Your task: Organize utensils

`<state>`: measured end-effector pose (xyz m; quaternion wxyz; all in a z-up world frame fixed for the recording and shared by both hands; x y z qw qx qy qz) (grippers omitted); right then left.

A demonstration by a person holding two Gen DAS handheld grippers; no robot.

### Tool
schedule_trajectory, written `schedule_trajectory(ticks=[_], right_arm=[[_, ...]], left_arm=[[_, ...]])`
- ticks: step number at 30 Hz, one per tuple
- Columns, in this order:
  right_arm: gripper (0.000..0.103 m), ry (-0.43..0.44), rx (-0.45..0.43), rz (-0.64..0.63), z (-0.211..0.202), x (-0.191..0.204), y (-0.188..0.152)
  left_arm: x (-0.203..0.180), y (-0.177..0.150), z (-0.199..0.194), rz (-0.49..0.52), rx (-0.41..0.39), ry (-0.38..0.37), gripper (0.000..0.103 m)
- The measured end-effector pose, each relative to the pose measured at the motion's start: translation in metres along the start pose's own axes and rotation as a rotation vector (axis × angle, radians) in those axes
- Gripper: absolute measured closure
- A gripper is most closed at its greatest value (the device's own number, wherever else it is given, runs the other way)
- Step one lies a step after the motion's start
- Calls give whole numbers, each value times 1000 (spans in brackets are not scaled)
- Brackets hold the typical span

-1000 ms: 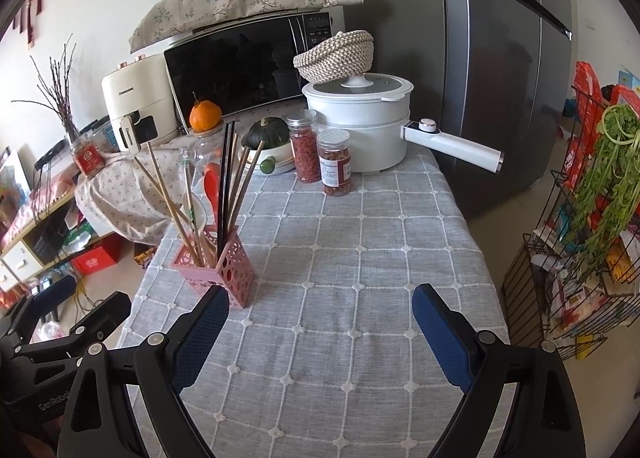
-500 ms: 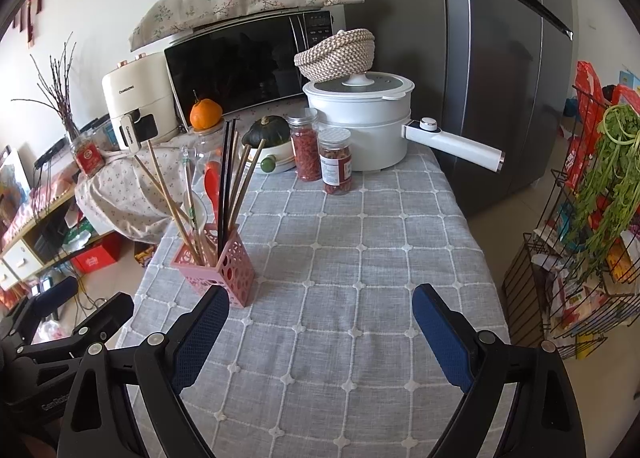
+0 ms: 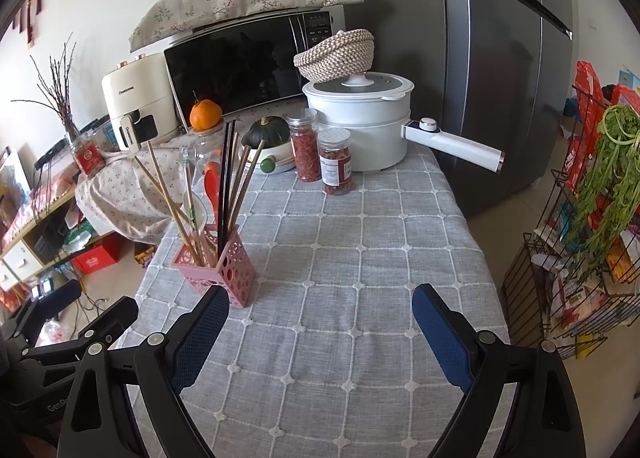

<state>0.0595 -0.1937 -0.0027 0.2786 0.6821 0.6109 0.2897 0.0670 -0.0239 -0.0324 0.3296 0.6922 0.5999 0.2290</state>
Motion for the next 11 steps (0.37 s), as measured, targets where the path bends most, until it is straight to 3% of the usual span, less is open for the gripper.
schedule_trajectory(ticks=[11], right_arm=[[9, 5, 8, 1, 0, 1, -1]], left_arm=[[1, -1, 2, -5, 13, -9, 5]])
Point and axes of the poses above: each gripper's, at about its wrist camera, not at the fingertips, and z roughly the way its jaws point, x to its left, y to its top, the point moved 7 cm from there along z, roughly the way its jaws point, and after that the axes turned 4 degrees about -y, right-handed, at the moved point
